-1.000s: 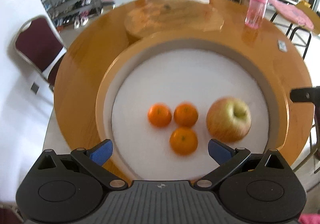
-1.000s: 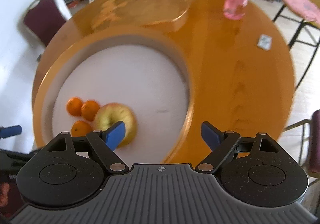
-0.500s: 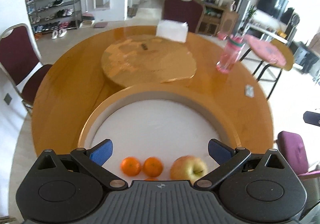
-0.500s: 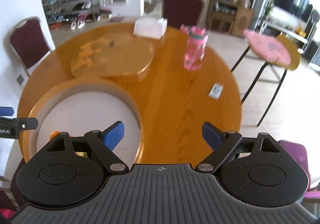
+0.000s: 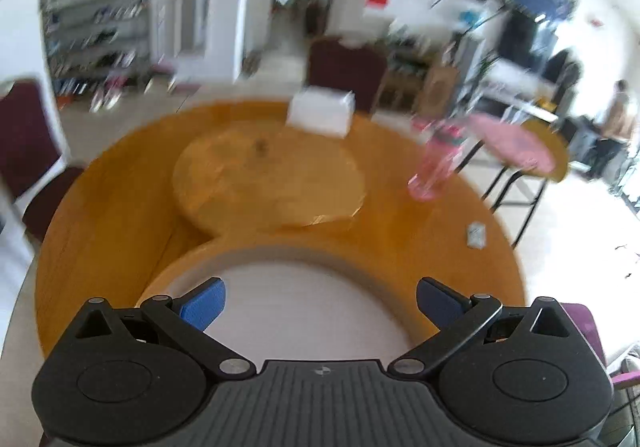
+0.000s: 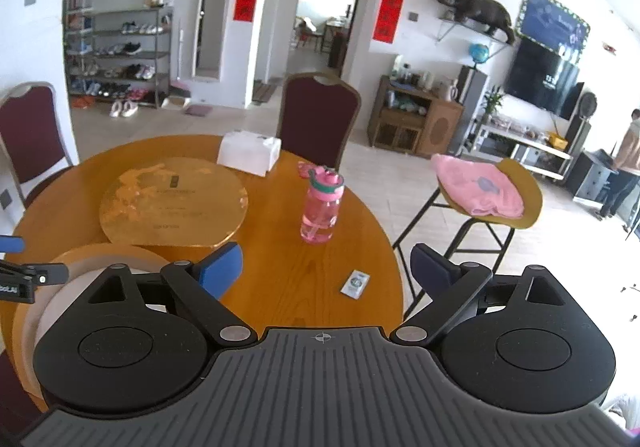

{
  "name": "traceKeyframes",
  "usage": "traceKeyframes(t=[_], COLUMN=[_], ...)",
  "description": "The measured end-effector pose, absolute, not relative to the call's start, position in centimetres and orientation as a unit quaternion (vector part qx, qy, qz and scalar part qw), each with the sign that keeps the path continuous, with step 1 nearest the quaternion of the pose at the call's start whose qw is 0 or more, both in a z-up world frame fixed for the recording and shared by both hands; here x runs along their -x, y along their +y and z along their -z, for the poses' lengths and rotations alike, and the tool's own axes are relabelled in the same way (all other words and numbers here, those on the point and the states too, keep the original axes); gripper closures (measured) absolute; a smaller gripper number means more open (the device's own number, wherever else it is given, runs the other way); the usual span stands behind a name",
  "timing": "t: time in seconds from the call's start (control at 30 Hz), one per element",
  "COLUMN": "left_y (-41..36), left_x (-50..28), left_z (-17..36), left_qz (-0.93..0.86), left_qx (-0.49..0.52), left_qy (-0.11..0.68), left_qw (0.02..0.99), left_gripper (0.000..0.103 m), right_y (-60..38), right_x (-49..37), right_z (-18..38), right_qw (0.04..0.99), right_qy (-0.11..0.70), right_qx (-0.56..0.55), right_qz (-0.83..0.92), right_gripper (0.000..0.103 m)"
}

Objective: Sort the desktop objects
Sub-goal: 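Move both grippers up and over to the gold lid's rim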

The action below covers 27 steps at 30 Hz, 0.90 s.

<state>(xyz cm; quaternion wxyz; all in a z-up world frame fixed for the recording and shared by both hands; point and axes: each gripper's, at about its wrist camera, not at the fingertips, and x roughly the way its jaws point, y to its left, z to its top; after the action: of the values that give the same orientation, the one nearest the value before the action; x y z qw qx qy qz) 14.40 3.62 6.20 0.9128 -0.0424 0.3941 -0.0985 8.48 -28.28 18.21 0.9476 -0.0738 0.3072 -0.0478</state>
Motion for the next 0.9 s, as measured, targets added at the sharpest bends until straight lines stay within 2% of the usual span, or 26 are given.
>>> traceKeyframes(t=[0.2,0.4,0.5,0.7,0.9], left_y=[5.0,7.4,8.2,8.3,10.2], left_x=[-18.1,-23.3,-26.3,-33.0,-37.2], left_z=[-6.0,-8.5,-8.1,-2.3,1.8], left_qz=[0.053,-0.005,-0.033,-0.099,-0.115], left_qx=[0.049,0.072,0.072,0.027,0.067], left_qy=[0.418,0.372,0.362,0.39,0.418], left_qw=[0.905,0.925,0.929,0.915,0.898], left_gripper=[0.001,0.001,0.001,0.001,0.001], right_y=[-28.7,-27.7,-27.0,-26.2,-24.5], right_x=[-14.6,-22.8,-27.9,-37.8,-45.6], right_z=[-16.5,-16.7,-15.7,-7.9,1.7], right_qw=[0.944,0.946,0.943,0.925,0.906], right_qy=[0.321,0.312,0.315,0.358,0.39], right_qx=[0.069,0.085,0.08,-0.018,-0.081], right_qz=[0.011,-0.037,-0.067,-0.128,-0.145], right_gripper=[0.009,0.008,0.006,0.006,0.006])
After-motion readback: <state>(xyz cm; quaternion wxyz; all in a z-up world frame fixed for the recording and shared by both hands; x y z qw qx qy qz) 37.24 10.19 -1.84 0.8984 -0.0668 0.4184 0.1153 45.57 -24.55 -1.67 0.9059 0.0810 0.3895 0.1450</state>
